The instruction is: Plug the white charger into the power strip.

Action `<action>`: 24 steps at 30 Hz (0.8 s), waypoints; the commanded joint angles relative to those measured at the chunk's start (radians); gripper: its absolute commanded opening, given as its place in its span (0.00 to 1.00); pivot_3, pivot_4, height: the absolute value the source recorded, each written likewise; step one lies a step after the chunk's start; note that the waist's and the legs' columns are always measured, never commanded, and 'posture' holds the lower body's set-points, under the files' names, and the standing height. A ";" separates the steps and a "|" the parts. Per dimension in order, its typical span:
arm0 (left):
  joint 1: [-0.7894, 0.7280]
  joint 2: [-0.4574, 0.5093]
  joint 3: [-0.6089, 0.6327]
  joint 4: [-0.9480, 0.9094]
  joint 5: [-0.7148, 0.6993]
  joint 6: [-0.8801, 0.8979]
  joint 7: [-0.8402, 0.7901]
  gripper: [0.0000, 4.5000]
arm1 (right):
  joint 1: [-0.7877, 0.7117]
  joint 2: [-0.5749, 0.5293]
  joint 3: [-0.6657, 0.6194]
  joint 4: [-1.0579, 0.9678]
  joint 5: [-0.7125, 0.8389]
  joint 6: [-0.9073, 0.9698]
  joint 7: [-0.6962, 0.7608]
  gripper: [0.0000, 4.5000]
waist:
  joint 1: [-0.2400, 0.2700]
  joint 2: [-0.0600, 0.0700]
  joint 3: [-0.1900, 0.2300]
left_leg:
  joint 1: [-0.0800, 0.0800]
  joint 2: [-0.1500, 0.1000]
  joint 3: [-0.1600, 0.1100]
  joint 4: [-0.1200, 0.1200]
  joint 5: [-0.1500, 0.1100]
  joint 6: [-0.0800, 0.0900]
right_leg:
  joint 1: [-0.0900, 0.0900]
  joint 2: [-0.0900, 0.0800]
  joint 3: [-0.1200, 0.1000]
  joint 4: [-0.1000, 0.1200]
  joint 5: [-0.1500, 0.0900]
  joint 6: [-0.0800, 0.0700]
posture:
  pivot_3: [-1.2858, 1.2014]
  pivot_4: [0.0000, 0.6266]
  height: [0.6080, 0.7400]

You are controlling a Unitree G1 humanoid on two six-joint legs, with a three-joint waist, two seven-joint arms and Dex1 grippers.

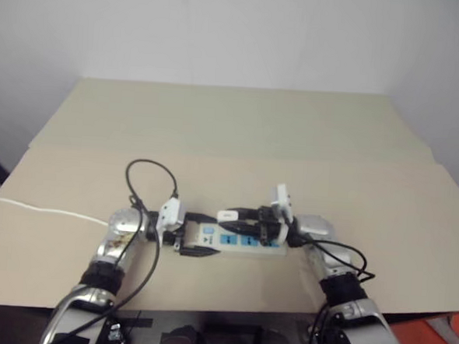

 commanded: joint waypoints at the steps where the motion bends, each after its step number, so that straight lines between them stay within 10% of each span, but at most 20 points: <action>1: -0.005 0.009 0.008 -0.024 -0.023 0.003 -0.001 0.72 | 0.025 -0.022 0.012 0.027 -0.041 -0.012 -0.004 0.24 | 0.000 0.000 0.000 | 0.000 0.000 0.000 0.000 0.000 0.000 | 0.000 0.000 0.000 0.000 0.000 0.000 | 0.52 0.24 1.00; 24: -0.003 0.013 0.002 -0.032 -0.027 0.005 0.010 0.72 | -0.035 -0.156 0.079 0.230 -0.137 -0.146 0.022 0.24 | 0.004 0.000 0.000 | 0.007 0.000 -0.001 0.000 0.000 0.000 | 0.003 0.000 0.000 -0.001 0.000 0.000 | 0.52 0.24 1.00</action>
